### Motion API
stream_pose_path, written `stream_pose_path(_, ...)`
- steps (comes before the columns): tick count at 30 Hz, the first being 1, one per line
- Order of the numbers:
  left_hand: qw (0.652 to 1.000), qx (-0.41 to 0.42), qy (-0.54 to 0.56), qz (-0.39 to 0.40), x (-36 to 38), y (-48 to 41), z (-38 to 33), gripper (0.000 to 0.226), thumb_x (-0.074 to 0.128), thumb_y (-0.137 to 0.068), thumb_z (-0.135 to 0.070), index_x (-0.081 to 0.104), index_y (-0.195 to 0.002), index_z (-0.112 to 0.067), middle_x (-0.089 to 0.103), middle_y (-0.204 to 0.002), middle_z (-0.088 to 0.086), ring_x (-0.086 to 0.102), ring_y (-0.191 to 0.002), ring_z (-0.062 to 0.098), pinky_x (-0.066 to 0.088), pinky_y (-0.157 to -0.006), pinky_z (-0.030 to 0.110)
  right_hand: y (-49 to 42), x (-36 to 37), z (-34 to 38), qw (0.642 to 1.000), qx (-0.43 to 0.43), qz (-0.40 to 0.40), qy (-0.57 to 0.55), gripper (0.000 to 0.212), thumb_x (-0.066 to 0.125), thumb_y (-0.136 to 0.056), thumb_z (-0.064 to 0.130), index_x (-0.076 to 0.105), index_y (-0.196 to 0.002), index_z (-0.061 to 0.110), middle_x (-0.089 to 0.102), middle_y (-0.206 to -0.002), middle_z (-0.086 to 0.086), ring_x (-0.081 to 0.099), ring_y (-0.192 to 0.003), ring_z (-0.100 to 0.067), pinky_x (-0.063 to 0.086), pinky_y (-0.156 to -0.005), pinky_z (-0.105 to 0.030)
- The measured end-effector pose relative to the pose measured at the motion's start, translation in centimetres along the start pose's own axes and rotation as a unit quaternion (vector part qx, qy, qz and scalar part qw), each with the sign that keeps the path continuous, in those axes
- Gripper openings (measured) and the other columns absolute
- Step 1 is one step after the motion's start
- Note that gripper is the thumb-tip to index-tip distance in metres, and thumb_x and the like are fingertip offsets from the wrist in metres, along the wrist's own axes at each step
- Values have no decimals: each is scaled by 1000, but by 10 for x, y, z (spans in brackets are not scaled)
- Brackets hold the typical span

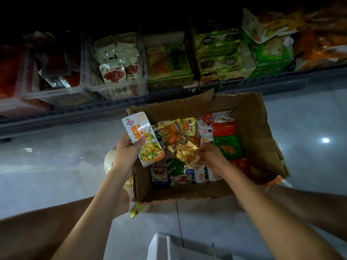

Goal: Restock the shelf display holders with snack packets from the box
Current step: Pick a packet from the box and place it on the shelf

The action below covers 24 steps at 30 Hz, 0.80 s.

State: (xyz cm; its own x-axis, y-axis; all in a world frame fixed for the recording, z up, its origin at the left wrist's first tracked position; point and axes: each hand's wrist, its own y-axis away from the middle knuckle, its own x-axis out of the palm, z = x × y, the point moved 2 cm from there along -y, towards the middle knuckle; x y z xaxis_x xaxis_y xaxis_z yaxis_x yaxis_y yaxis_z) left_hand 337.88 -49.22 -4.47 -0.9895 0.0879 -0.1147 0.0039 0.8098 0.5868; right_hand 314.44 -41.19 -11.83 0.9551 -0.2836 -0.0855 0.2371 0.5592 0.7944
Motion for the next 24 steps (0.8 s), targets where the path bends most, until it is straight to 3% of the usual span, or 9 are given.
stream_pose_path(5,999,16,25,38,23,23,-22,32,58,-92,-10,55,-123,-14,66,-116,6,64,-105,22,52,-90,44,58,-24,51,979,-46,30,-195,15,51,-93,-2,52,-80,6,64,-95,-17,67,-77,-25,58,-61,-33)
stream_pose_path(8,995,22,72,68,45,47,-49,24,57,-93,-12,58,-117,-12,70,-105,5,67,-98,22,56,-77,36,98,-27,81,965,-96,45,-239,19,48,-93,-5,52,-77,6,61,-89,-13,65,-76,-24,56,-61,-32)
stream_pose_path(11,986,34,110,121,69,74,-84,33,62,-90,-17,56,-122,-10,69,-112,9,66,-102,27,55,-84,44,142,-27,108,965,-160,51,-201,16,54,-92,-1,52,-77,5,62,-86,-16,67,-69,-22,56,-55,-29)
stream_pose_path(13,982,80,98,143,81,93,-110,38,69,-84,-14,57,-120,-10,70,-111,8,67,-101,24,55,-83,40,171,-30,125,973,-206,18,-100,14,62,-88,5,54,-77,6,64,-82,-16,65,-66,-21,54,-57,-31)
stream_pose_path(16,976,135,76,152,92,119,-144,31,70,-81,-9,61,-111,-13,71,-104,4,67,-97,21,53,-82,37,206,-43,150,959,-278,-35,47,16,73,-81,14,59,-74,14,65,-81,-9,61,-70,-18,49,-67,-33)
stream_pose_path(18,971,167,55,160,97,134,-167,25,68,-82,-10,63,-106,-17,71,-101,1,67,-96,19,52,-83,36,224,-56,170,952,-298,-38,55,10,73,-82,20,63,-86,20,68,-94,-4,64,-88,-16,51,-78,-32)
stream_pose_path(20,962,192,41,189,102,147,-191,21,67,-84,-10,63,-103,-18,72,-99,0,67,-94,18,53,-79,32,238,-69,191,950,-310,-12,34,21,66,-88,25,64,-107,17,68,-103,-4,64,-97,-17,54,-84,-33)
stream_pose_path(22,954,202,29,218,108,161,-217,20,67,-83,-13,64,-102,-19,73,-97,0,69,-92,17,53,-75,29,254,-78,212,942,-335,26,12,25,59,-93,24,64,-115,12,71,-101,-4,68,-93,-16,56,-77,-32)
stream_pose_path(24,951,204,19,232,115,171,-240,20,68,-83,-13,65,-102,-17,73,-98,2,69,-94,21,53,-77,32,271,-84,231,933,-356,41,0,18,55,-95,20,68,-106,13,74,-89,0,70,-80,-12,54,-62,-23)
